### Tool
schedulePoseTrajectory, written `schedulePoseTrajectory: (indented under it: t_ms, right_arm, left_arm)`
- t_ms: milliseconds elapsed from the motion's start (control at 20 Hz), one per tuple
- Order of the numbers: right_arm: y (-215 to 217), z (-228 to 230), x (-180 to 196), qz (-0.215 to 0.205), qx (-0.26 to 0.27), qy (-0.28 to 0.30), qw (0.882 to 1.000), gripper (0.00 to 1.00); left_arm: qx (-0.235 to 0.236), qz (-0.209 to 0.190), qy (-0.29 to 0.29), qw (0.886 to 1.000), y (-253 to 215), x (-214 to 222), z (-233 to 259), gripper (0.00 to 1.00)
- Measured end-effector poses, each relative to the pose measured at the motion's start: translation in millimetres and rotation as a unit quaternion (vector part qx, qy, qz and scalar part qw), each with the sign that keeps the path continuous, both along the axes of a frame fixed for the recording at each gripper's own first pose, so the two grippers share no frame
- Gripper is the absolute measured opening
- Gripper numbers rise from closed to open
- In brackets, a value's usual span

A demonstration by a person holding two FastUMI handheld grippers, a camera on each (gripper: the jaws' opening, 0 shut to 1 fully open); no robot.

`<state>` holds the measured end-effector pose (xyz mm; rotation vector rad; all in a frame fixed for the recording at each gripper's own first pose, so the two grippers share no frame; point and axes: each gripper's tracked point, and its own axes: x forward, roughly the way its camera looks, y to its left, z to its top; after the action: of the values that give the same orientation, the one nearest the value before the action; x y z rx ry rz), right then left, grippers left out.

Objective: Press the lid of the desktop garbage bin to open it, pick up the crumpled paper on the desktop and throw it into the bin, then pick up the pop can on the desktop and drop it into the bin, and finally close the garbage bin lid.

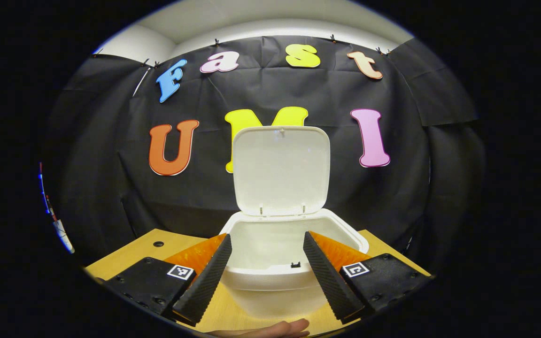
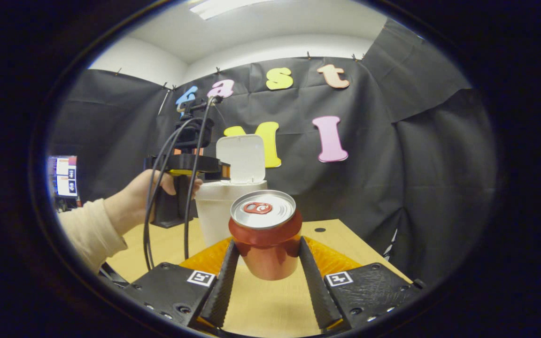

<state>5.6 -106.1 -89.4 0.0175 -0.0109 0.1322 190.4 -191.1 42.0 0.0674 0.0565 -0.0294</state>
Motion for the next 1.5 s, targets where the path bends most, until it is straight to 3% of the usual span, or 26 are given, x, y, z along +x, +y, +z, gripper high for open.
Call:
schedulePoseTrajectory:
  t_ms: [250, 550, 650, 750, 800, 1000, 1150, 1300, 1500]
  right_arm:
    - [35, -15, -7, 0.059, 0.005, 0.017, 0.998, 0.72]
    - [62, -33, -5, 0.052, -0.015, 0.026, 0.998, 0.70]
    - [69, -41, -2, 0.040, -0.028, 0.032, 0.998, 0.70]
    - [78, -51, 0, 0.036, -0.039, 0.040, 0.998, 0.71]
    - [81, -55, 0, 0.035, -0.042, 0.045, 0.997, 0.72]
    - [97, -69, 1, 0.042, -0.055, 0.072, 0.995, 0.72]
    - [103, -63, 2, 0.037, -0.072, 0.076, 0.994, 0.71]
    - [108, -45, 5, 0.029, -0.087, 0.068, 0.993, 0.71]
    - [121, 2, 8, 0.024, -0.091, 0.042, 0.995, 0.71]
  left_arm:
    - [-0.008, -0.004, 0.007, 1.000, 35, -42, -19, 0.99]
    - [-0.027, 0.008, 0.014, 1.000, 82, -90, -51, 0.99]
    - [-0.023, 0.022, 0.002, 0.999, 102, -104, -54, 0.99]
    - [-0.008, 0.078, -0.006, 0.997, 140, -122, -58, 0.99]
    - [-0.009, 0.084, -0.011, 0.996, 149, -129, -59, 0.99]
    - [-0.016, 0.075, -0.010, 0.997, 163, -148, -69, 0.98]
    - [-0.019, 0.036, -0.006, 0.999, 153, -153, -73, 0.98]
    - [-0.014, 0.008, -0.008, 1.000, 151, -158, -72, 0.98]
    - [-0.017, 0.006, -0.042, 0.999, 164, -164, -58, 0.98]
